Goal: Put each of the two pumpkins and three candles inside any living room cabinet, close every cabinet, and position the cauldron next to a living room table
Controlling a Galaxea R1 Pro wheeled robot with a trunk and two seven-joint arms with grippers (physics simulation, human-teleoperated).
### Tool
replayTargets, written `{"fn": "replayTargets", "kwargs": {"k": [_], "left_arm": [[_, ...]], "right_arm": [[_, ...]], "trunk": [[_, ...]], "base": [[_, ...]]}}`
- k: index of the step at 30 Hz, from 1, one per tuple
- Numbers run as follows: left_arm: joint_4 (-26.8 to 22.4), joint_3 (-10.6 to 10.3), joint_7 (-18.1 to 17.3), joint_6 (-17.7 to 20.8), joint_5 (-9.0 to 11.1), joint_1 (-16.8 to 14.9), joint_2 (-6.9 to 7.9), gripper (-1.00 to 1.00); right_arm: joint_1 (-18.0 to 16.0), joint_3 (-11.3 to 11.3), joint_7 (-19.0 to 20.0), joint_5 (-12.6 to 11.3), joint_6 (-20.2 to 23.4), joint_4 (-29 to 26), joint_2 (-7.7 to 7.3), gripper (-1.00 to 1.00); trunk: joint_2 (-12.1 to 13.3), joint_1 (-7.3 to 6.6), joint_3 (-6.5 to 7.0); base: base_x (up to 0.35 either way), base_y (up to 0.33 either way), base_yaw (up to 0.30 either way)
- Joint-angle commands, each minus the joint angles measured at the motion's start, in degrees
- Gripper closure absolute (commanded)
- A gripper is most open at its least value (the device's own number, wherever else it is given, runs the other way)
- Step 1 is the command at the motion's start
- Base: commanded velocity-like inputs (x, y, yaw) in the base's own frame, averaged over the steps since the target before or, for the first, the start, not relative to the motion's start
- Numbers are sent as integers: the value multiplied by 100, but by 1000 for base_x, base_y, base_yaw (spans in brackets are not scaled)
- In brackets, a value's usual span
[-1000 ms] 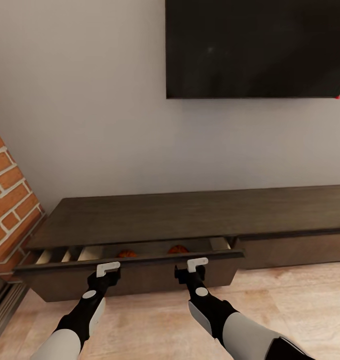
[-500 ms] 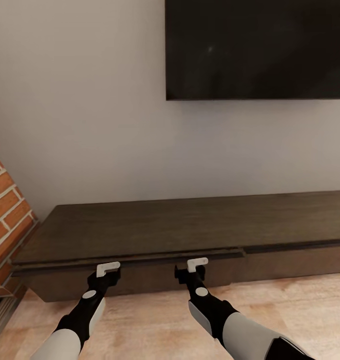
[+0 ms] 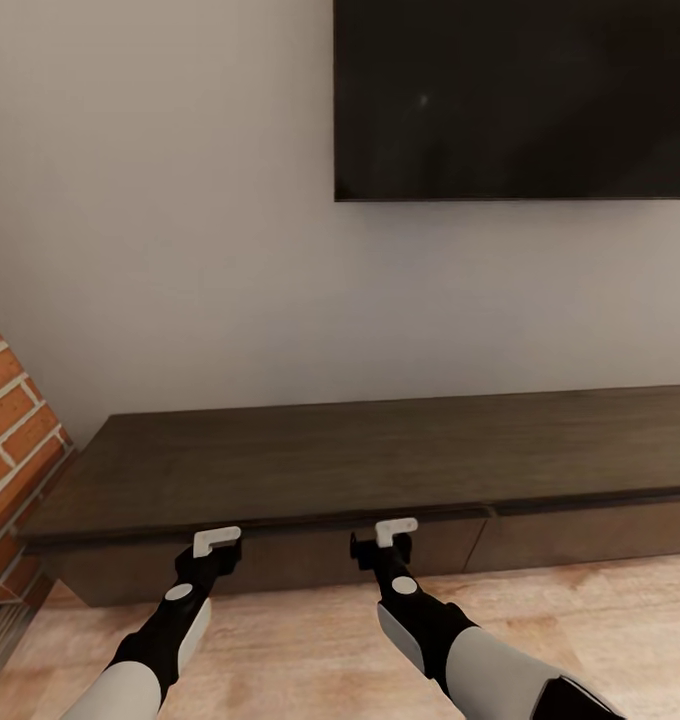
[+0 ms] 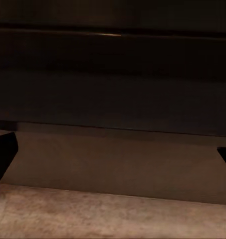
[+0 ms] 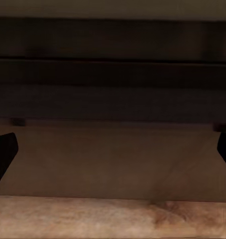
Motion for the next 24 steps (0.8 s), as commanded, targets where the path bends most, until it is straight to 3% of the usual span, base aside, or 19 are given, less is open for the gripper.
{"fn": "replayTargets", "kwargs": {"k": [1,8,24], "left_arm": [[-8,26,-2,-4,-7,-43,1,-100],[-8,26,-2,-6,-7,-43,1,-100],[-8,26,5,31,-7,-43,1,-100]], "right_arm": [[-33,49,-3,77,5,-14,1,-100],[-29,49,-3,77,3,-14,1,-100],[-34,49,-3,73,9,-25,1,-100]], "trunk": [[1,0,2],[1,0,2],[1,0,2]], "base": [[68,33,0],[-43,7,0],[-327,0,0]]}}
